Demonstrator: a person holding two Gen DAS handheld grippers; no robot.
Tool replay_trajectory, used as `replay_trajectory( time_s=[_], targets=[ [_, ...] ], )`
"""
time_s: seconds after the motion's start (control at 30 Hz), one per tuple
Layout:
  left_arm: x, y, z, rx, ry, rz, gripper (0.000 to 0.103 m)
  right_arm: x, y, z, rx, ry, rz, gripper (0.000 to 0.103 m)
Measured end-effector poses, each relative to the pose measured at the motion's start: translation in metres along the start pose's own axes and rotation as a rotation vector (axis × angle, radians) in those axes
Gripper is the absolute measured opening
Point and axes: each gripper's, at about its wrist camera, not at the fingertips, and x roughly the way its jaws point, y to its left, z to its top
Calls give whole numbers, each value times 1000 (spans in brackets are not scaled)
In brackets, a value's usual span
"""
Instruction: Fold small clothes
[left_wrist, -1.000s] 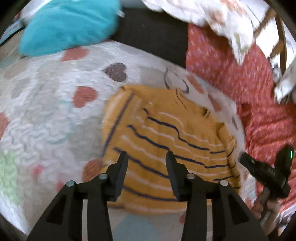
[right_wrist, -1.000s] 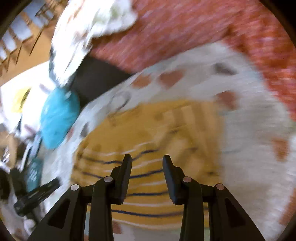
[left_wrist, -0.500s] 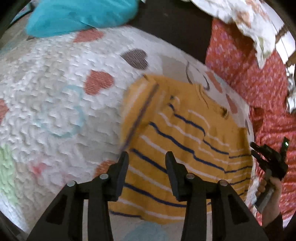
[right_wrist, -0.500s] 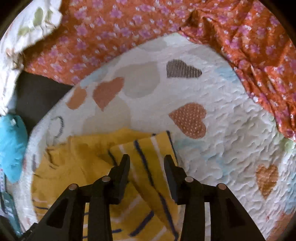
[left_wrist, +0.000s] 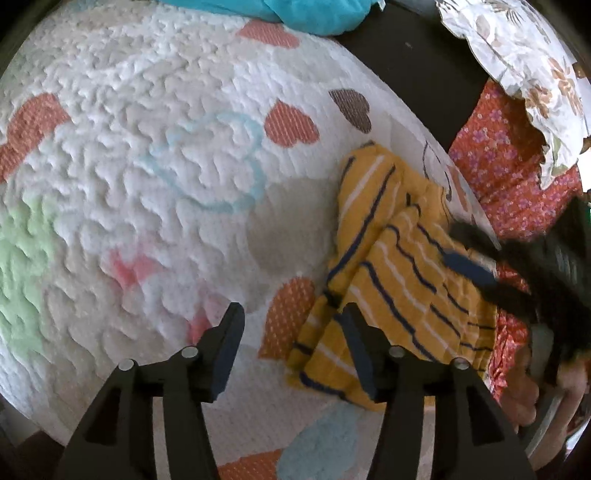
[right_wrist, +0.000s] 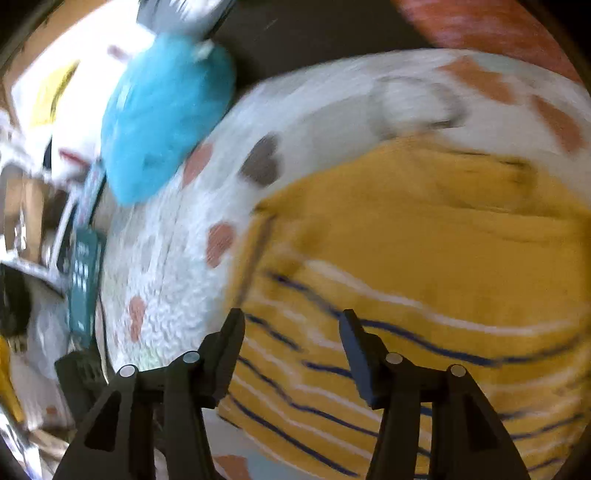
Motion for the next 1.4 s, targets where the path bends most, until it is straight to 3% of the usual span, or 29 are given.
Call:
replay_trajectory(
  time_s=[0.07, 0.17, 0.37, 0.77, 1.1, 1.4],
  targets=[
    [6, -2, -4, -6, 30, -27, 55, 29, 25, 16, -48, 39, -57, 62],
    [8, -8, -9, 24, 33, 10, 55, 48, 47, 28, -97, 60, -163, 62],
    [5, -23, -7, 57, 8, 75, 55, 54, 50, 27, -120, 87, -233, 63],
    [-14, -42, -7, 175, -118, 232, 55, 21, 38, 25, -99, 55, -243, 63],
    [-18, -43, -9, 187, -126, 241, 55, 43, 47, 21, -113, 149, -207, 63],
    [-11, -41, -5, 181, -102, 235, 55, 64, 49, 23, -125, 194, -237, 65]
  ],
)
